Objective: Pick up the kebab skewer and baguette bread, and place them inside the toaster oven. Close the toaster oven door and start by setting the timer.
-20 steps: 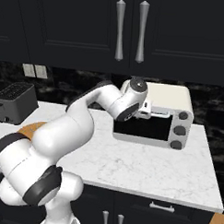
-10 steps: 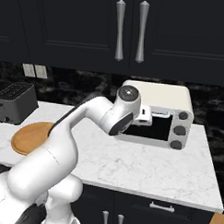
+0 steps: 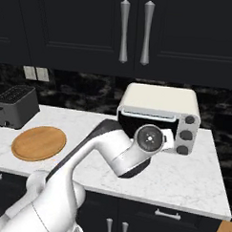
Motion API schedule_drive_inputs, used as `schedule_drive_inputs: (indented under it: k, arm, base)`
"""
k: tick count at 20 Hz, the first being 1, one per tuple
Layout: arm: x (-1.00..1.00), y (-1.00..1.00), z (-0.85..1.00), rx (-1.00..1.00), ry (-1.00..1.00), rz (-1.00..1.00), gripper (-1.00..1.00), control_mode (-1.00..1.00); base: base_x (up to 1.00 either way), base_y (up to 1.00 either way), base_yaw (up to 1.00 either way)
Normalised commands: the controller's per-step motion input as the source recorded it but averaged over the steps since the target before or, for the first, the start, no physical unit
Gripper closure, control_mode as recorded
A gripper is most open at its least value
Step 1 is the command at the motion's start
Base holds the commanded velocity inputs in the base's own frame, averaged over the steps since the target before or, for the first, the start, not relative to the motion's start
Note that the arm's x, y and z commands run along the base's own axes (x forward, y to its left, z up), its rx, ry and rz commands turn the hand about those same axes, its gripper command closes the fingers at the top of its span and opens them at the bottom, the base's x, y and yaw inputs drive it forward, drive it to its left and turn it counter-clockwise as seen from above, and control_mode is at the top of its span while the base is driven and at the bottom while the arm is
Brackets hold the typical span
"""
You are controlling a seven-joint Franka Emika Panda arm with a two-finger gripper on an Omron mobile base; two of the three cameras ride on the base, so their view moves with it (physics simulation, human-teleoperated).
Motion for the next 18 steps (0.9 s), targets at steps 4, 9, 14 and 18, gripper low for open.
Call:
schedule_drive_inputs:
  k: [4, 9, 14, 18]
  arm:
    - [-0.21, -0.47, 0.20, -0.06, -0.37, 0.36, -1.00, -1.00]
    - [-0.03, -0.26, 0.13, -0.21, -0.28, 0.28, -1.00, -1.00]
    - [0.30, 0.00, 0.00, -0.30, -0.25, 0.17, -1.00, -1.00]
    - [0.37, -0.01, -0.22, -0.23, -0.25, 0.13, -1.00, -1.00]
  base:
    - [0.00, 0.00, 0.00]
    - [0.00, 0.00, 0.00]
    - [0.00, 0.00, 0.00]
    - [0.00, 0.00, 0.00]
